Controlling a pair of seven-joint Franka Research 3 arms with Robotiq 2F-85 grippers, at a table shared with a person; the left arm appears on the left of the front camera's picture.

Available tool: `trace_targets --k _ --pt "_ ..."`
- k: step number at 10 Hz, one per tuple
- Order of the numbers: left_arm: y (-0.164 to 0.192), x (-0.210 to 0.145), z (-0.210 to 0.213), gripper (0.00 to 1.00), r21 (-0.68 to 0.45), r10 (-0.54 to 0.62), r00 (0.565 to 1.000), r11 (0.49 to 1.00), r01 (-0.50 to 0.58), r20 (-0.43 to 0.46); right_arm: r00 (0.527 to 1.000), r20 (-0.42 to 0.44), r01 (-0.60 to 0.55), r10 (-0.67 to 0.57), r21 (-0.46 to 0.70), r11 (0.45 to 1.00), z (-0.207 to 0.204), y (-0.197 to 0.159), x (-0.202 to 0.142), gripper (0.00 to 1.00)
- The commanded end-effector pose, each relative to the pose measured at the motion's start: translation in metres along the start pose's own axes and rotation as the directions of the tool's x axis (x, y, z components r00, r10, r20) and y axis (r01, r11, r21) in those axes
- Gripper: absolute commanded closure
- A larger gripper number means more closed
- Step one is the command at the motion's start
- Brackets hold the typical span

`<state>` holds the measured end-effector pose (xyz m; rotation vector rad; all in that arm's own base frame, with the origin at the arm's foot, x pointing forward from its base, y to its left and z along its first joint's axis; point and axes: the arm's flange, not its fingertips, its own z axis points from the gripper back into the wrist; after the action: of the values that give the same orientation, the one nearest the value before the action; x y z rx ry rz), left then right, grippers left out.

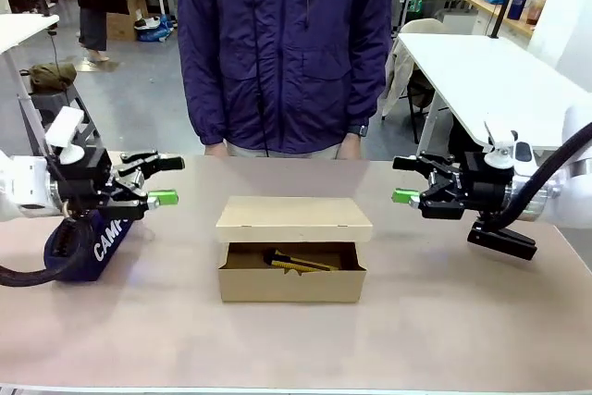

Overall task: Pack the item into the box.
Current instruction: Close the Mailer Box.

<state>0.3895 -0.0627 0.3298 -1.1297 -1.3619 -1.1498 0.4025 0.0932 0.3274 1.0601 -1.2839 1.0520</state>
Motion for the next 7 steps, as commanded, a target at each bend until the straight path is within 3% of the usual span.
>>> trace_targets --k 1,3,7 --pt "-0.036 0.002 -0.022 0.0 -0.005 -0.011 0.995 1.0 0.012 0.096 0.995 0.064 0.076 -0.075 -0.016 0.997 -0.021 0.017 0.01 0.0" --pt "-0.024 -0.003 -0.053 0.0 -0.04 0.033 0.993 0.999 -0.029 0.11 0.987 0.067 0.151 -0.149 -0.022 0.988 -0.04 0.006 0.009 0.0" --pt "-0.009 -0.024 -0.114 0.0 -0.099 0.079 0.997 0.992 -0.078 0.004 0.973 -0.08 0.221 -0.215 0.076 0.972 -0.08 0.003 -0.01 0.0"
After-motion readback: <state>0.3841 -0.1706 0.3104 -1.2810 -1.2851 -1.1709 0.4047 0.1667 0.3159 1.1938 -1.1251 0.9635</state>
